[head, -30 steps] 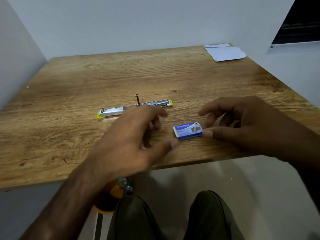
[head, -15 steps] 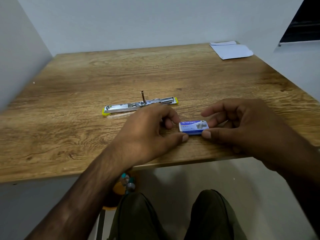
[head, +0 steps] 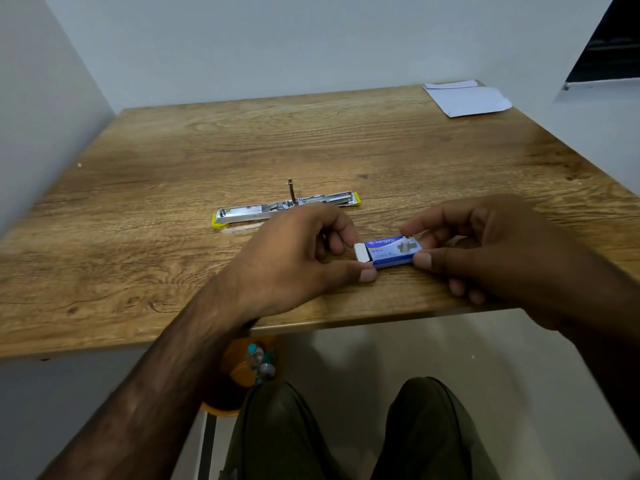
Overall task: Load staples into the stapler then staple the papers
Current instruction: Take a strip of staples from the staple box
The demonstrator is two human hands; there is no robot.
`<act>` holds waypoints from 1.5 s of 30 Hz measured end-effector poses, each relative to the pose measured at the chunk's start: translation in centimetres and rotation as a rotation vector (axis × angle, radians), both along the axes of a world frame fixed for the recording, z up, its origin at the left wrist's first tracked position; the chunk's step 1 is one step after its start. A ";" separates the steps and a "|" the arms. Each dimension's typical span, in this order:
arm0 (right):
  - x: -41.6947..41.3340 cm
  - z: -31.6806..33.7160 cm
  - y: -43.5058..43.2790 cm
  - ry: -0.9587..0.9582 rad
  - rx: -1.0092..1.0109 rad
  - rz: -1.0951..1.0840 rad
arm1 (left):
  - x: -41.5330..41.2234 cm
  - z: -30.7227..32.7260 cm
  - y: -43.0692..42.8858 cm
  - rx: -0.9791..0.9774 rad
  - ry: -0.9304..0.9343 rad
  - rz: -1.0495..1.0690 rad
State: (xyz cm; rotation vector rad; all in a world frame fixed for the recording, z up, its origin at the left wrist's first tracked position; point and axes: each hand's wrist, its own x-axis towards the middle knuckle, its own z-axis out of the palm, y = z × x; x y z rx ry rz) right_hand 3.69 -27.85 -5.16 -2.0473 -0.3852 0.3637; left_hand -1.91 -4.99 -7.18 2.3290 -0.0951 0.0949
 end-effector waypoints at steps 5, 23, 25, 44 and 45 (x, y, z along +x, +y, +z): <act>-0.1 0.3 -0.7 0.014 -0.027 -0.007 | 0.0 -0.2 0.6 -0.036 0.000 0.001; -1.4 3.7 0.7 -0.451 -0.324 0.148 | -0.4 -0.4 0.7 -0.037 -0.063 0.006; -1.5 3.9 2.1 -0.491 -0.410 0.192 | -0.5 -0.3 0.7 -0.037 -0.069 0.002; 0.0 2.6 4.7 -0.620 -0.675 0.342 | 0.3 -1.0 1.1 -0.087 -0.103 -0.094; 0.0 2.6 4.6 -0.620 -0.678 0.346 | 0.3 -1.1 1.2 -0.080 -0.106 -0.099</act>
